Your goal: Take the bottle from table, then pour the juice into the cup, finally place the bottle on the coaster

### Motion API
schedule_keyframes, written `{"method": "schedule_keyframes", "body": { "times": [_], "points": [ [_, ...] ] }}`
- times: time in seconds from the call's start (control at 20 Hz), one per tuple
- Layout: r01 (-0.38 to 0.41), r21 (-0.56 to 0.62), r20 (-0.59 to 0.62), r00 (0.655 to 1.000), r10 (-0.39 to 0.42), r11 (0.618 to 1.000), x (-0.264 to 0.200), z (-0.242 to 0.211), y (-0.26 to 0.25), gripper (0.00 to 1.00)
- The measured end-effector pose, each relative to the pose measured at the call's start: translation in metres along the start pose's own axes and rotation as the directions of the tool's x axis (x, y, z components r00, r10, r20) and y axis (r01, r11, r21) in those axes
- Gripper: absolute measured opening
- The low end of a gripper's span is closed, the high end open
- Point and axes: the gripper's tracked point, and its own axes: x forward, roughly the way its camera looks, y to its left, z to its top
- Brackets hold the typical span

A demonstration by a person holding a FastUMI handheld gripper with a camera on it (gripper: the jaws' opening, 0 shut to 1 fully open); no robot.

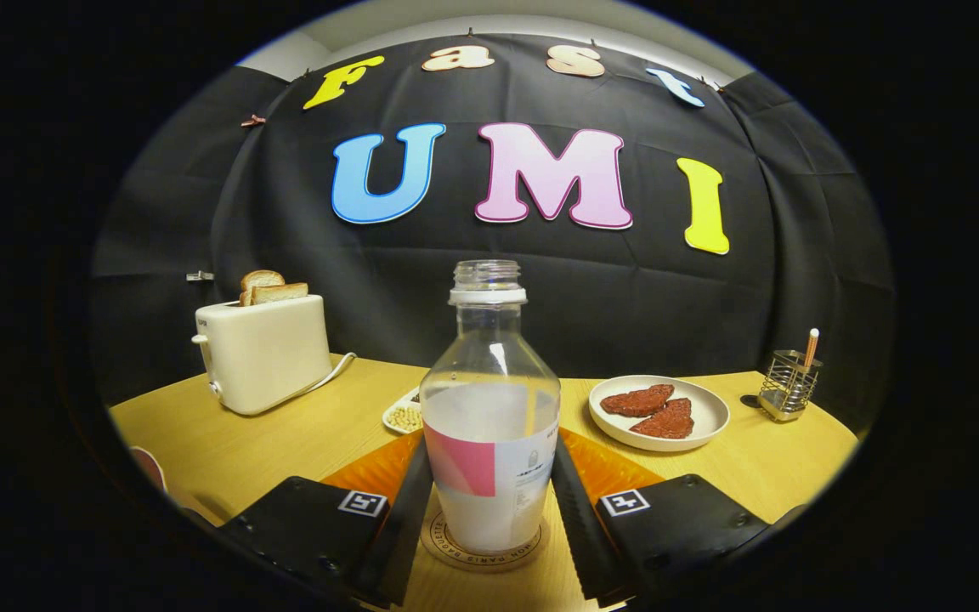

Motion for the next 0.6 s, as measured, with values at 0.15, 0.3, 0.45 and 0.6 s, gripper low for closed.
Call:
{"method": "schedule_keyframes", "body": {
  "times": [0.15,0.3,0.45,0.6],
  "points": [
    [-0.005,-0.007,0.006,1.000,0.005,1.000,-0.0007,-0.0001,0.0010,0.77],
    [-0.010,0.001,0.007,1.000,0.010,1.000,0.0007,-0.0007,0.0018,0.77],
    [-0.001,0.006,-0.020,1.000,0.001,1.000,0.0004,-0.0067,-0.0007,1.00],
    [-0.013,0.001,-0.021,1.000,0.013,1.000,-0.0072,-0.0040,0.0008,1.00]
  ]
}}
